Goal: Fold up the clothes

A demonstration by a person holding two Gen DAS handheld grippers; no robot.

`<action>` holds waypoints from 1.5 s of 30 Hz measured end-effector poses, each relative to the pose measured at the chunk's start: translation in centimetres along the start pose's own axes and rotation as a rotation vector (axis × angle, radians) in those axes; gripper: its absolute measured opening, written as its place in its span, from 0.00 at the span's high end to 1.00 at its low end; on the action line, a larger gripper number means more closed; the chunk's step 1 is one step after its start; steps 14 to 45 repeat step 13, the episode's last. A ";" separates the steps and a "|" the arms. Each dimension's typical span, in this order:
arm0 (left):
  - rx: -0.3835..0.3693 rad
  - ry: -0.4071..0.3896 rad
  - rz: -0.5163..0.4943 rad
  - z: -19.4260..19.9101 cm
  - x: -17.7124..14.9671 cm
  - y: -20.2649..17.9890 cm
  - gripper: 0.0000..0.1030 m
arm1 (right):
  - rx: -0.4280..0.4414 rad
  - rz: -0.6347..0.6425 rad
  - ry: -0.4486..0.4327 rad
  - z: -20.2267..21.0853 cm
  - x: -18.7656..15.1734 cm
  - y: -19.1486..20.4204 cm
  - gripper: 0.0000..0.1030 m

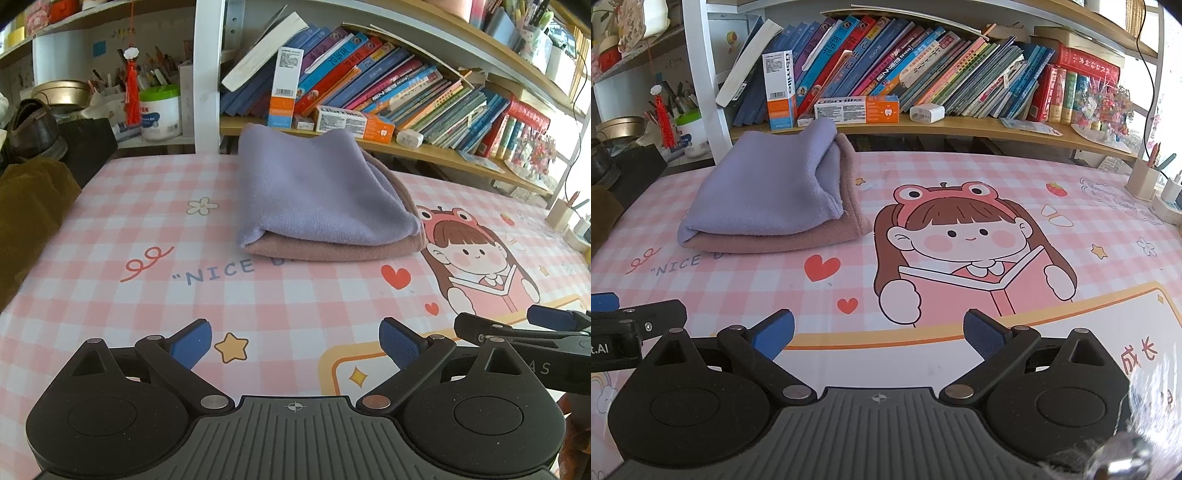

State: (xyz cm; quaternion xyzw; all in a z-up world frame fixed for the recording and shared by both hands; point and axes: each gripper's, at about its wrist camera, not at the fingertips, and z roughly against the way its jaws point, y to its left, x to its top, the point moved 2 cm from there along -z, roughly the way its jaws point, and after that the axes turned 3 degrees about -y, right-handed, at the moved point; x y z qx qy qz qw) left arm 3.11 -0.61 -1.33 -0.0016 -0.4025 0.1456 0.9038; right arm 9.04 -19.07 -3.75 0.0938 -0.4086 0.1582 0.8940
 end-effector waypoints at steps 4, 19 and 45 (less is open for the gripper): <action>0.002 -0.001 0.000 -0.1 0.0 0.0 0.03 | 0.001 0.001 0.000 0.0 0.0 0.0 0.04; 0.008 -0.010 0.005 0.0 0.0 0.2 0.01 | -0.003 -0.004 0.000 0.0 -0.1 0.0 0.04; 0.008 -0.010 0.005 0.0 0.0 0.2 0.01 | -0.003 -0.004 0.000 0.0 -0.1 0.0 0.04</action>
